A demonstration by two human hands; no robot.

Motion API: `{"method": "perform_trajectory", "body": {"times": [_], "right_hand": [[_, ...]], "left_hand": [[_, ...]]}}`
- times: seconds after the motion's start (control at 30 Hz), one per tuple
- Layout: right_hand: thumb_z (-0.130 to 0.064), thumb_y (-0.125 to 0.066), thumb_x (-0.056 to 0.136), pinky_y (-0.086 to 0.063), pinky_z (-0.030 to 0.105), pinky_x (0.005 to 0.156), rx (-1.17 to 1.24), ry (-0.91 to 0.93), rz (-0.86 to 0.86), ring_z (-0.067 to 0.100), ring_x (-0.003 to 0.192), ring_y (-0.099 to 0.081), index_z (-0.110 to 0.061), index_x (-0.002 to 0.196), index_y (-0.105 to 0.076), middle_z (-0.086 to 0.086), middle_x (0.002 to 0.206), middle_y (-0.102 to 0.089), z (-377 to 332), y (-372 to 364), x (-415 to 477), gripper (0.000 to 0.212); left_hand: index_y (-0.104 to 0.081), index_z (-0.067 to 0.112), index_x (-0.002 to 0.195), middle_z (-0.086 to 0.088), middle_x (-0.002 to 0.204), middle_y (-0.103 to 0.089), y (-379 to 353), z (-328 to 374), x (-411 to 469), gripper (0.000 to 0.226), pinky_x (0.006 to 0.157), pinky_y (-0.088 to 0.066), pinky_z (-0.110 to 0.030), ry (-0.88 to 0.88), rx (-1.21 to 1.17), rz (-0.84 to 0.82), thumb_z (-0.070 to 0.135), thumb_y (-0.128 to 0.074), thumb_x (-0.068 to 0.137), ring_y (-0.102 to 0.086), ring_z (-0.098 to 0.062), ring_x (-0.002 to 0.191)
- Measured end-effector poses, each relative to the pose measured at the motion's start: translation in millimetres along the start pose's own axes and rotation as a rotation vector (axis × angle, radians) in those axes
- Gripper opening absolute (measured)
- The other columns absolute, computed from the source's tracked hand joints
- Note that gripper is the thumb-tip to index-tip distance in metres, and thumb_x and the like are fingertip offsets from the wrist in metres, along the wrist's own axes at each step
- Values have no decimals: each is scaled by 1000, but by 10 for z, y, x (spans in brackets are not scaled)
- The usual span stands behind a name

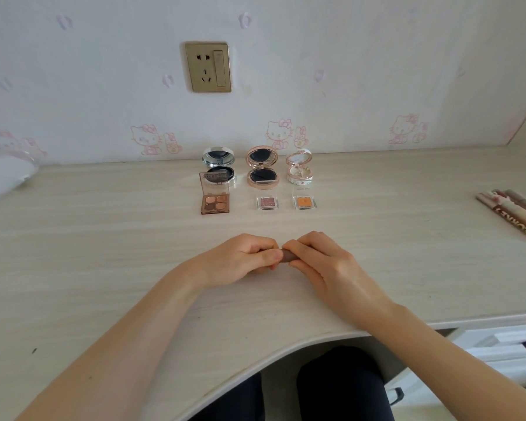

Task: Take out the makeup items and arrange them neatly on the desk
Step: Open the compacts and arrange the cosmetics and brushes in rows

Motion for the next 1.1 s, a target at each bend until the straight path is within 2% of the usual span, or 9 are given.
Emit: {"method": "perform_trajectory", "body": {"times": [0.1,0.3,0.47,0.6,0.7,0.77,0.93,1.03,1.1], "right_hand": [[-21,-49,98,-43,17,78,94,-151,101,3,84,-56,-14,106,-65,-3,94,-58,199,151,-27,19],[-18,-52,97,-40,10,78,56,-183,86,2,83,-54,-13,107,-64,-5,95,-56,200,124,-13,17],[-7,-51,96,-35,3,78,74,-280,166,-8,88,-51,-10,114,-62,-5,102,-55,276,210,-29,22],[-4,-57,92,-38,5,77,134,-329,223,-7,92,-58,-10,121,-58,-4,100,-58,308,254,-34,30],[-8,-64,87,-41,8,69,260,-481,285,-3,82,-55,-21,112,-56,-10,93,-58,417,302,-81,29],[-9,-67,85,-45,15,66,363,-582,309,5,79,-56,-28,99,-55,-11,92,-60,505,309,-131,26],[-1,-69,80,-51,24,70,415,-612,338,13,86,-62,-35,88,-58,-11,96,-63,587,401,-213,37],[0,-68,81,-54,30,76,487,-662,342,13,91,-64,-32,92,-62,-9,95,-69,659,481,-274,34],[-1,-65,85,-52,29,76,656,-723,327,10,85,-64,-23,98,-64,-5,92,-73,723,497,-322,25]], "left_hand": [[-58,20,79,3,70,-42,189,-75,-58,30,67,-29,-29,0,-29,108,46,-49,89,-37,-12,68],[-60,13,86,4,64,-34,227,-129,-81,32,57,-25,-23,-9,-95,137,41,-45,92,-30,-15,63],[-63,18,86,5,63,-38,298,-187,-97,34,65,-25,-27,1,-177,222,47,-46,90,-31,-15,66],[-62,15,101,4,64,-42,331,-150,-118,31,70,-26,-35,-30,-330,328,40,-48,89,-36,-17,67],[-54,12,84,1,61,-41,310,-80,-110,24,70,-28,-37,-44,-480,385,35,-48,89,-38,-19,64],[-52,11,76,-5,61,-38,278,-47,-87,32,67,-29,-38,-24,-589,430,28,-41,100,-35,-22,63],[-55,0,94,-5,64,-25,182,40,19,39,54,-33,-27,-32,-768,432,39,-48,95,-32,-18,57],[-58,4,92,-4,61,-35,129,87,94,30,58,-34,-30,-24,-751,430,33,-53,88,-37,-19,59],[-60,7,93,-6,64,-48,97,124,151,23,63,-38,-31,-21,-671,437,28,-53,91,-43,-20,64]]}}
Point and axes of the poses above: each hand's wrist, its own x-axis towards the middle knuckle, its own y-axis out of the back of the hand, z = x × y, the point moved 8 cm from there along x, towards the middle knuckle
